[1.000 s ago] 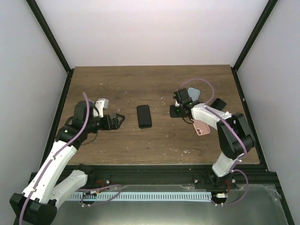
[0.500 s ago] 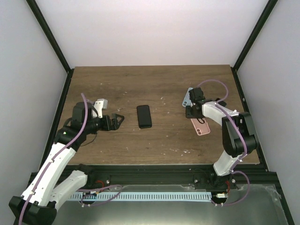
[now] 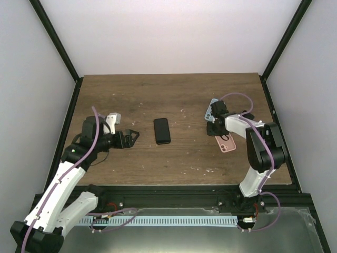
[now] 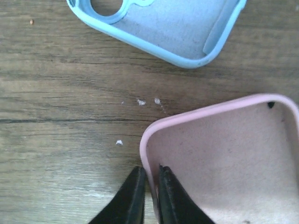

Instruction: Put the phone into the phone case

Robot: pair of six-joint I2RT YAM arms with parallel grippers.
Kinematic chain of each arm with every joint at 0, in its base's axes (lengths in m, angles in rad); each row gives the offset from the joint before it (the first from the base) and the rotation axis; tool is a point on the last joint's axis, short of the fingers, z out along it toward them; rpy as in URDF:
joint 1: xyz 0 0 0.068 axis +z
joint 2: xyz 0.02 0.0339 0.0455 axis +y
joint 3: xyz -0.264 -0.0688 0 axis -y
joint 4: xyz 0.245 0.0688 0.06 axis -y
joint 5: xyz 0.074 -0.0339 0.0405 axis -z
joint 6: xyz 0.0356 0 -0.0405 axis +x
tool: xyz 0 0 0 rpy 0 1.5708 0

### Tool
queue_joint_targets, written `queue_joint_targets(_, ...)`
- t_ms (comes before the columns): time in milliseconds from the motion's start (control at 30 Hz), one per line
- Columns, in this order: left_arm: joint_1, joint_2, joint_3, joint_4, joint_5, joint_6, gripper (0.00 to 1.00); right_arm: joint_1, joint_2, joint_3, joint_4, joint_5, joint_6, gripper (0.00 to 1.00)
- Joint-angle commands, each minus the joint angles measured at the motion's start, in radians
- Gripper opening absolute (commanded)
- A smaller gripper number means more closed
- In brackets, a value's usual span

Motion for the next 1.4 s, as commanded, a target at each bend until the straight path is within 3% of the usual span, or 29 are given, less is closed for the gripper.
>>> queue_joint_targets(0, 0.002, -0.012, -0.009, 0.011, -0.022, 0.011, 1.00, 0.018, -0.050, -0.039, -0.013, -0.064, 0.039, 0.03)
queue_joint_targets(233, 0.003, -0.016, -0.020, 0.021, -0.017, 0.012, 1.00, 0.131, -0.181, -0.122, 0.003, -0.191, 0.192, 0.01)
queue_joint_targets(433, 0.003, -0.022, -0.024, 0.023, -0.013, 0.014, 1.00, 0.265, -0.172, -0.132, 0.046, -0.188, 0.383, 0.01)
queue_joint_targets(700, 0.003, -0.023, -0.025, 0.026, -0.013, 0.019, 1.00, 0.317, -0.160, -0.162, 0.107, -0.194, 0.573, 0.03)
queue_joint_targets(767, 0.003, -0.019, -0.025, 0.027, -0.010, 0.019, 1.00, 0.317, -0.160, -0.160, 0.097, -0.161, 0.591, 0.15)
queue_joint_targets(1000, 0.003, -0.032, -0.031, 0.029, -0.001, 0.016, 1.00, 0.279, -0.182, -0.082, 0.001, -0.054, 0.523, 0.41)
queue_joint_targets(1367, 0.002, -0.038, -0.045, 0.042, 0.023, 0.011, 1.00, -0.074, -0.256, -0.027, -0.021, 0.083, 0.413, 0.85)
